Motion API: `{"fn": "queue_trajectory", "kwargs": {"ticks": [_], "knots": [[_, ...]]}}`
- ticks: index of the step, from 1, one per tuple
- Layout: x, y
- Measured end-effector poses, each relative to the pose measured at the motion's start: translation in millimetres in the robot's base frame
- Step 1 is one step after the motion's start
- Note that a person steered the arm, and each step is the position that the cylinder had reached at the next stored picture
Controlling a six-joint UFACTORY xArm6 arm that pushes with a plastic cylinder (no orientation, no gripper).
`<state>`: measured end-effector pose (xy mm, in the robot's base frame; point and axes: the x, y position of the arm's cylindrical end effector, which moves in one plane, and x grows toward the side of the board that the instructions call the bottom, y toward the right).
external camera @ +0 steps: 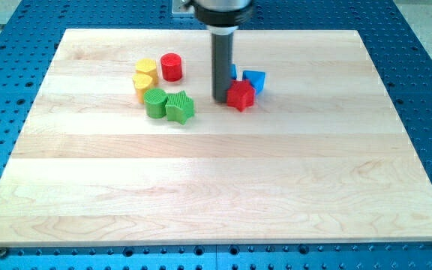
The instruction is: Place the triangle at the top right side of the cube
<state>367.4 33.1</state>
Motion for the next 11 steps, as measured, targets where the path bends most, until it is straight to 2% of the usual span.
{"fn": "queue_trajectory", "kwargs": {"ticks": [1,3,4,5,6,7,9,10,11], "knots": [[-35.8,47.6],[26.3,67.1],[-17.5,106.2],[-14.0,93.4],[18.2,90.7],[-15.8,40.4],[-88.6,108.6],[-35.0,112.1],[-59.8,135.5]]}}
